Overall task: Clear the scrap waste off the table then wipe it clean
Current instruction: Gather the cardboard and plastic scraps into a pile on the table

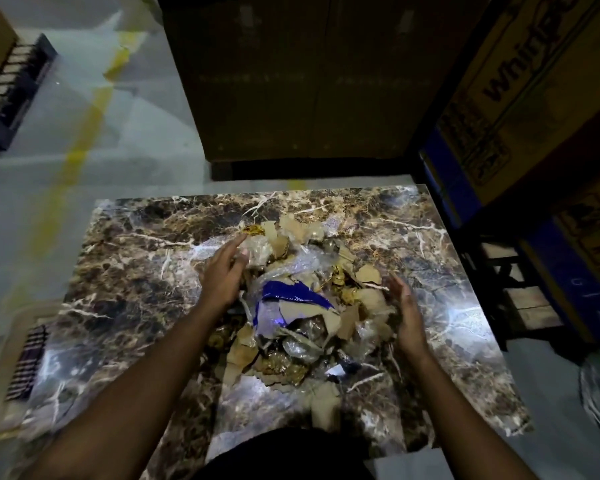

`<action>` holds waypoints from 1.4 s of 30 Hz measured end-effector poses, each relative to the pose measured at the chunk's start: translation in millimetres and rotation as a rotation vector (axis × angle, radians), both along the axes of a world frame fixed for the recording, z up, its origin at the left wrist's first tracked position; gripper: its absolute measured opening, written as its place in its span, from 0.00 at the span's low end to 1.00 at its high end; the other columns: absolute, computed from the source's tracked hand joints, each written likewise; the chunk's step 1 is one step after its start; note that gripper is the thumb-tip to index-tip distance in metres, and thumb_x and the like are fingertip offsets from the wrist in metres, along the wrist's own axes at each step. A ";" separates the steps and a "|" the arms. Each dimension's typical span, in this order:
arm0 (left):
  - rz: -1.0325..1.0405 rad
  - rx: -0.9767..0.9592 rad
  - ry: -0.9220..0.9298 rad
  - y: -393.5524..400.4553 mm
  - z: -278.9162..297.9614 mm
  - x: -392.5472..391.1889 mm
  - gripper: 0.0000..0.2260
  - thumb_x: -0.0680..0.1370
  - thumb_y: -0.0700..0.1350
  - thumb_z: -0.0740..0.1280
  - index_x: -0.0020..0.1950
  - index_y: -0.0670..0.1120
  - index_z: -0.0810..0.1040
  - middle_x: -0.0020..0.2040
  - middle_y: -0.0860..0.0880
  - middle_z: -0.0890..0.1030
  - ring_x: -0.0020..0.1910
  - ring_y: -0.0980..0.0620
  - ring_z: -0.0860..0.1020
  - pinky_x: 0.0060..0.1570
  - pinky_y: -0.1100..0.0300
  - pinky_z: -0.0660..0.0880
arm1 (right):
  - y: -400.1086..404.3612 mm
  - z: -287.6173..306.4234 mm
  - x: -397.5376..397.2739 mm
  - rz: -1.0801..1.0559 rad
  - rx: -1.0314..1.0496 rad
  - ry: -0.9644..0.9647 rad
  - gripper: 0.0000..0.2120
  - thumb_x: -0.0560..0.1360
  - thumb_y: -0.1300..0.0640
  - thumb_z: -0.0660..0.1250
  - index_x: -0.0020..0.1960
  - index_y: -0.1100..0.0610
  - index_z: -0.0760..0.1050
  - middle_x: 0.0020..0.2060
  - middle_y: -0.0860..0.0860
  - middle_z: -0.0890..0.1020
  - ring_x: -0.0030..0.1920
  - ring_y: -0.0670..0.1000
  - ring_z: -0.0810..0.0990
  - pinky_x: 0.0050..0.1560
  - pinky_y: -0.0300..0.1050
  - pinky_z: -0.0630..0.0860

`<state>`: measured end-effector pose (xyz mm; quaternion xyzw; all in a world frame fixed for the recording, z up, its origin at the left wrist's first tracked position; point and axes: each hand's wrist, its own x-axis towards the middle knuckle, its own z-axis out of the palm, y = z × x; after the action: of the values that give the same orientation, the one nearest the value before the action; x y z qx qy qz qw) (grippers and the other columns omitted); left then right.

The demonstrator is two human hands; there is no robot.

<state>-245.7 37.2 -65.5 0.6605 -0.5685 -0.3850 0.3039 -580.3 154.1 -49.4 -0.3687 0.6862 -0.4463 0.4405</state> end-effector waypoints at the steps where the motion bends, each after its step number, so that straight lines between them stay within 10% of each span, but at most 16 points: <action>1: 0.020 -0.022 0.013 6.9 -1.6 6.4 0.21 0.79 0.70 0.52 0.72 0.73 0.66 0.77 0.48 0.68 0.75 0.42 0.66 0.70 0.33 0.65 | 9.9 1.2 -3.0 -0.026 -0.017 0.016 0.33 0.74 0.23 0.50 0.73 0.37 0.68 0.75 0.50 0.70 0.71 0.51 0.72 0.71 0.60 0.69; 10: 0.045 -0.113 0.052 113.4 -11.7 31.7 0.34 0.74 0.75 0.55 0.79 0.67 0.55 0.82 0.53 0.57 0.79 0.45 0.56 0.74 0.32 0.57 | 129.7 -34.3 19.8 0.318 -0.054 0.607 0.64 0.61 0.17 0.61 0.82 0.46 0.34 0.82 0.48 0.37 0.82 0.53 0.38 0.76 0.62 0.42; 18: -0.154 -0.003 -0.263 199.4 -38.6 47.3 0.50 0.68 0.70 0.68 0.81 0.61 0.42 0.83 0.55 0.46 0.81 0.46 0.49 0.76 0.34 0.54 | 128.7 -66.1 45.0 0.392 0.047 0.851 0.68 0.59 0.23 0.69 0.82 0.48 0.33 0.81 0.60 0.38 0.81 0.62 0.39 0.76 0.71 0.40; 26: -0.145 0.014 -0.248 179.7 -35.1 21.4 0.47 0.71 0.67 0.65 0.82 0.59 0.43 0.83 0.51 0.50 0.80 0.46 0.53 0.75 0.39 0.58 | 98.3 -55.6 60.2 0.410 0.203 0.802 0.63 0.56 0.10 0.45 0.72 0.43 0.16 0.78 0.60 0.30 0.73 0.51 0.19 0.74 0.54 0.24; 30: -0.156 0.026 -0.257 190.9 -27.9 18.6 0.56 0.67 0.64 0.76 0.81 0.62 0.38 0.83 0.55 0.42 0.81 0.49 0.47 0.73 0.45 0.52 | 118.6 -50.0 46.7 0.352 0.166 0.777 0.70 0.59 0.24 0.74 0.81 0.45 0.31 0.81 0.51 0.33 0.81 0.59 0.39 0.76 0.68 0.37; 42: -0.130 0.078 -0.396 177.1 -32.3 -9.4 0.49 0.75 0.57 0.73 0.83 0.48 0.42 0.83 0.47 0.44 0.80 0.42 0.47 0.76 0.43 0.53 | 85.9 -25.5 51.2 0.233 0.242 0.729 0.74 0.53 0.22 0.75 0.76 0.38 0.24 0.81 0.56 0.40 0.80 0.62 0.45 0.76 0.70 0.40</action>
<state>-255.1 214.3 -97.8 0.6964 -0.6433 -0.2881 0.1350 -529.0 240.0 -75.0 -0.5237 0.7986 -0.1492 0.2562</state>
